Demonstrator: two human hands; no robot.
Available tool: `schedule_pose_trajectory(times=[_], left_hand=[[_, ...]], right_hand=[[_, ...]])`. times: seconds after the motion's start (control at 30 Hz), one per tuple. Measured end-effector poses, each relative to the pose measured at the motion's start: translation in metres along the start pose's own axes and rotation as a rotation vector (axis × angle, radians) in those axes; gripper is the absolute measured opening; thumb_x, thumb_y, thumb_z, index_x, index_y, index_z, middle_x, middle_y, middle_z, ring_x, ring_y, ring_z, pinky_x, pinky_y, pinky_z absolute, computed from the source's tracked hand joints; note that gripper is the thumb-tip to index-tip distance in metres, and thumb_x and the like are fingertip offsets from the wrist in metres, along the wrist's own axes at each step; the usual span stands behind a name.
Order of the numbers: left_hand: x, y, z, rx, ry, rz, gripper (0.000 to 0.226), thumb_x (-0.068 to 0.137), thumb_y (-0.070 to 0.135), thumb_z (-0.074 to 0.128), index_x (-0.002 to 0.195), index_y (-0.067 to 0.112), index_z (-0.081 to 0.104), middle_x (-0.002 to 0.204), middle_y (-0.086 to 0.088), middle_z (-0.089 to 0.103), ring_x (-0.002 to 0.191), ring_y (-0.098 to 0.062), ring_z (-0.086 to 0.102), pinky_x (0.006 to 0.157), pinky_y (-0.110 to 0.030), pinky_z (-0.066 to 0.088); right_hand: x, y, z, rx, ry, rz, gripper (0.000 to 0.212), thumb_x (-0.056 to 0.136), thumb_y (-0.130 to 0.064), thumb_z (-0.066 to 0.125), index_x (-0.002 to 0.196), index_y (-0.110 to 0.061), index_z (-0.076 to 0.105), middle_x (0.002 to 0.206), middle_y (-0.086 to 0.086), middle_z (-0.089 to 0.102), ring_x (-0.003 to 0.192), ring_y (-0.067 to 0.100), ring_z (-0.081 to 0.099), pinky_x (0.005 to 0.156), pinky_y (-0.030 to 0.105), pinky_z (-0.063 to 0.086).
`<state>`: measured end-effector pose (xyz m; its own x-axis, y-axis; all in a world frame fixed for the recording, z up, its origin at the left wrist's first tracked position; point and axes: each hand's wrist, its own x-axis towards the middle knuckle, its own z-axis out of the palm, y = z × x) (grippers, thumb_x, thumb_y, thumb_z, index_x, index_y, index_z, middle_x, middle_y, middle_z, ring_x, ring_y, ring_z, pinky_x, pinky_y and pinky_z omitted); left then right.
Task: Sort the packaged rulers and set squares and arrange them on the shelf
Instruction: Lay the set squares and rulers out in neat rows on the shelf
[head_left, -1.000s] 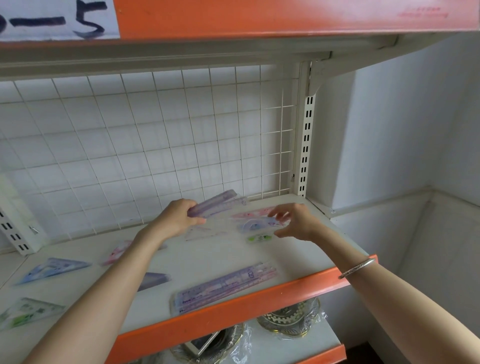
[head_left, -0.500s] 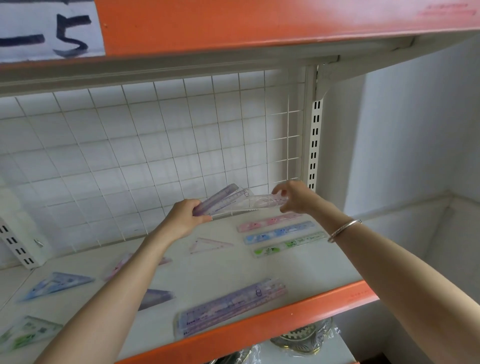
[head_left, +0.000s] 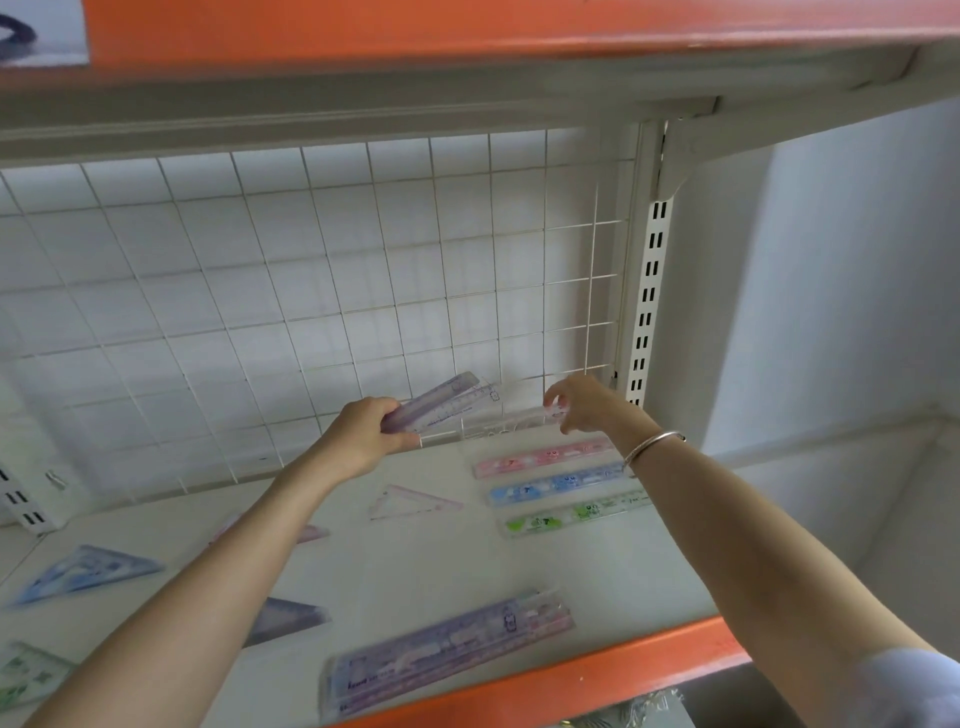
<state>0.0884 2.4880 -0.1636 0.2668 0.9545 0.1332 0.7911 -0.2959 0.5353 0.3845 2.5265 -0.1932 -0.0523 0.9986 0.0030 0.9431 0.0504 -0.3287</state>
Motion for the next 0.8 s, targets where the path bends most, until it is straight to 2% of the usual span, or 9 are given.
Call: schedule_pose_trajectory(times=[0.13, 0.5, 0.6, 0.8], left_hand=[[0.006, 0.001, 0.004, 0.000, -0.009, 0.001, 0.037, 0.085, 0.021, 0.071, 0.063, 0.016, 0.041, 0.062, 0.002, 0.037, 0.059, -0.017, 0.033, 0.055, -0.031, 0.022], [0.012, 0.003, 0.011, -0.001, -0.027, 0.013, 0.034, 0.085, 0.024, 0.071, 0.069, 0.013, 0.043, 0.064, 0.002, 0.037, 0.059, -0.016, 0.032, 0.055, -0.030, 0.020], [0.013, 0.003, 0.011, -0.005, -0.029, 0.013, 0.036, 0.085, 0.024, 0.071, 0.067, 0.015, 0.041, 0.063, 0.002, 0.037, 0.059, -0.016, 0.031, 0.055, -0.030, 0.020], [0.011, 0.007, 0.010, -0.006, -0.026, 0.022, 0.035, 0.085, 0.022, 0.071, 0.066, 0.017, 0.043, 0.062, 0.003, 0.037, 0.057, -0.014, 0.033, 0.053, -0.028, 0.022]], right_hand=[[0.005, 0.007, 0.006, 0.015, -0.041, -0.003, 0.045, 0.076, -0.002, 0.074, 0.118, -0.015, 0.063, 0.123, 0.008, 0.058, 0.115, 0.021, 0.055, 0.098, 0.030, 0.044], [0.013, 0.013, 0.013, 0.039, -0.134, 0.036, 0.042, 0.076, -0.001, 0.073, 0.114, -0.015, 0.066, 0.124, 0.003, 0.059, 0.115, 0.020, 0.055, 0.102, 0.033, 0.043], [0.015, 0.013, 0.014, 0.043, -0.133, 0.057, 0.045, 0.075, 0.000, 0.073, 0.116, -0.015, 0.065, 0.125, 0.004, 0.058, 0.116, 0.022, 0.055, 0.103, 0.036, 0.044], [0.010, 0.011, 0.014, 0.082, -0.064, -0.003, 0.038, 0.079, 0.001, 0.070, 0.115, -0.009, 0.065, 0.123, 0.008, 0.060, 0.115, 0.022, 0.055, 0.101, 0.029, 0.043]])
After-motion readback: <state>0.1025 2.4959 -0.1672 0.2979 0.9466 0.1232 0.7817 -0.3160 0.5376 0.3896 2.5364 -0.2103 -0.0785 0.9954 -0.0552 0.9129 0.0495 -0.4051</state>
